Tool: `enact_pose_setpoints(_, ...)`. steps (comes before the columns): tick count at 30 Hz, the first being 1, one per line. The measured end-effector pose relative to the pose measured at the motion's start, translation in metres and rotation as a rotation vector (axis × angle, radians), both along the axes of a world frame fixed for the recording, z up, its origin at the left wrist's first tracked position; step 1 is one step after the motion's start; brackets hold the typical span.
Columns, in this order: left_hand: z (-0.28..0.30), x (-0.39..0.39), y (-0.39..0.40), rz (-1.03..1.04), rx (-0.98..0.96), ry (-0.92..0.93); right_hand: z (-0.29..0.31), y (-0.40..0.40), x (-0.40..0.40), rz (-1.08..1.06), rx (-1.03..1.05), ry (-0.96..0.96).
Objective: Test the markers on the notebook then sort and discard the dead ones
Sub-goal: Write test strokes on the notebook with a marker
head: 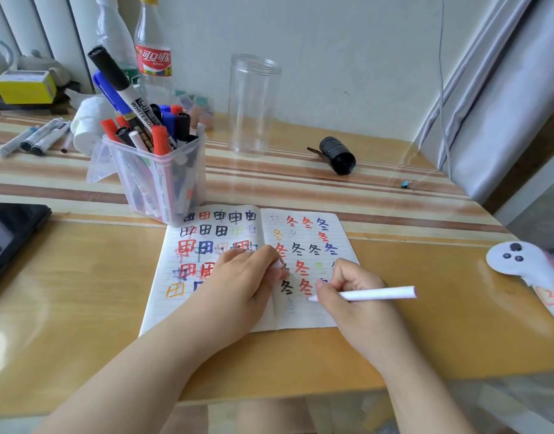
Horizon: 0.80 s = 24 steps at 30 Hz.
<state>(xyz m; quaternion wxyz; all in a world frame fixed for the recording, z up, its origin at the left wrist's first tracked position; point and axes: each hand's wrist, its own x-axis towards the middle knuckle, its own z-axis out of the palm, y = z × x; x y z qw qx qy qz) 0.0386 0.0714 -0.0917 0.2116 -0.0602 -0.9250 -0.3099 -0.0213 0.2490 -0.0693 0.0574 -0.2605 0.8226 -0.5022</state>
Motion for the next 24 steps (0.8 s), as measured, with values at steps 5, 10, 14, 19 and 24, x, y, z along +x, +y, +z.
enact_pose_setpoints(5, 0.0000, 0.0006, 0.0006, 0.002, 0.008, 0.001, -0.0010, -0.0011, 0.0002, 0.004, 0.029, 0.001)
enact_pose_setpoints(10, 0.0008, 0.0016, 0.0009, 0.004, 0.010, -0.001, 0.0037, -0.0005, 0.0030, 0.000, -0.026, -0.075)
enact_pose_setpoints(14, 0.0024, 0.0035, 0.0014, 0.004, 0.008, 0.001, 0.0016, -0.0003, 0.0013, -0.022, 0.000, -0.026)
enact_pose_setpoints(19, 0.0059, 0.0073, 0.0026, -0.014, 0.012, 0.017, 0.0046, -0.0010, 0.0022, -0.052, 0.050, -0.003)
enact_pose_setpoints(24, 0.0042, 0.0072, 0.0029, -0.038, -0.009, 0.007, 0.0046, -0.0009, 0.0039, 0.014, 0.032, -0.068)
